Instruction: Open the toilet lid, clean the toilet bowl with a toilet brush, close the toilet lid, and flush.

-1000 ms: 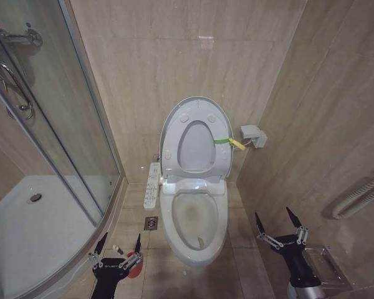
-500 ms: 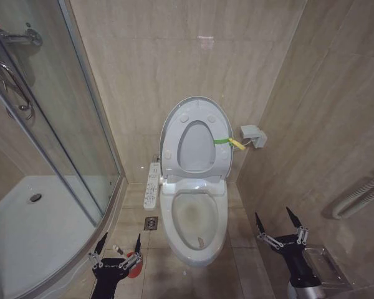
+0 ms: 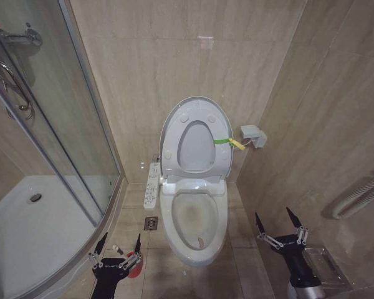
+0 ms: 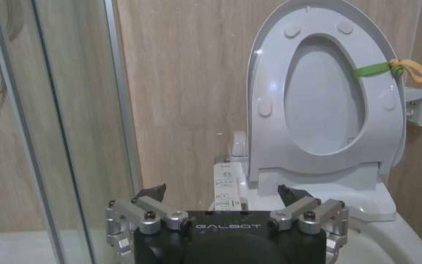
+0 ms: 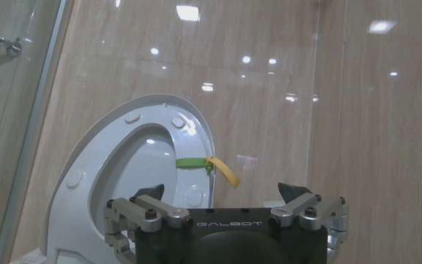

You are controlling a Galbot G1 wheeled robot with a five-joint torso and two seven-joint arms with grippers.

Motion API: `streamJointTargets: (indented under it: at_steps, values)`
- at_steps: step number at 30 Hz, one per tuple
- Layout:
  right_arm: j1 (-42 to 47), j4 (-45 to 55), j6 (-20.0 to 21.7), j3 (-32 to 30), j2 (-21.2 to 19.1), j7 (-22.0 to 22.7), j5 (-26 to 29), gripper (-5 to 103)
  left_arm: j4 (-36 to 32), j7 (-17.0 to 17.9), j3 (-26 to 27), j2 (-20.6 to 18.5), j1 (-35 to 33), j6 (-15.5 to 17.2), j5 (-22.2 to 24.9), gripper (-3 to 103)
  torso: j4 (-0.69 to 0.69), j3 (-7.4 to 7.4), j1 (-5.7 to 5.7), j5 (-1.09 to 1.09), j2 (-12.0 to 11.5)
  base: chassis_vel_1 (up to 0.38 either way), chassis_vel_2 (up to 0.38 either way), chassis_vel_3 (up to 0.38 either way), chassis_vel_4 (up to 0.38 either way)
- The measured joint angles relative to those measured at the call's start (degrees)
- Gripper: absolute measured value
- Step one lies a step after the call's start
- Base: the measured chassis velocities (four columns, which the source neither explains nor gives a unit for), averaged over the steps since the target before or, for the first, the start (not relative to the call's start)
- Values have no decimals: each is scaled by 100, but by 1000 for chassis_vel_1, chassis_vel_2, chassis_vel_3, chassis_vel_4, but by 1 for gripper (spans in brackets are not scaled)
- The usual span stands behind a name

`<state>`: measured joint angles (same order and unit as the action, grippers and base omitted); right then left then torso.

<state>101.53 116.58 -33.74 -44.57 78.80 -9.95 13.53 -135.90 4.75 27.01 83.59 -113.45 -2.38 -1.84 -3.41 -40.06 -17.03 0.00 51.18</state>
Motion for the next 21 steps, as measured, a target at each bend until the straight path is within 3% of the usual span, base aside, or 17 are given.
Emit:
streamJointTargets:
  at_steps: [21]
  values:
    - [0, 0, 0, 0, 0, 0, 0, 100, 0, 0, 0, 0, 0, 0, 0, 99, 0, 0, 0, 0, 0, 0, 0, 0, 0]
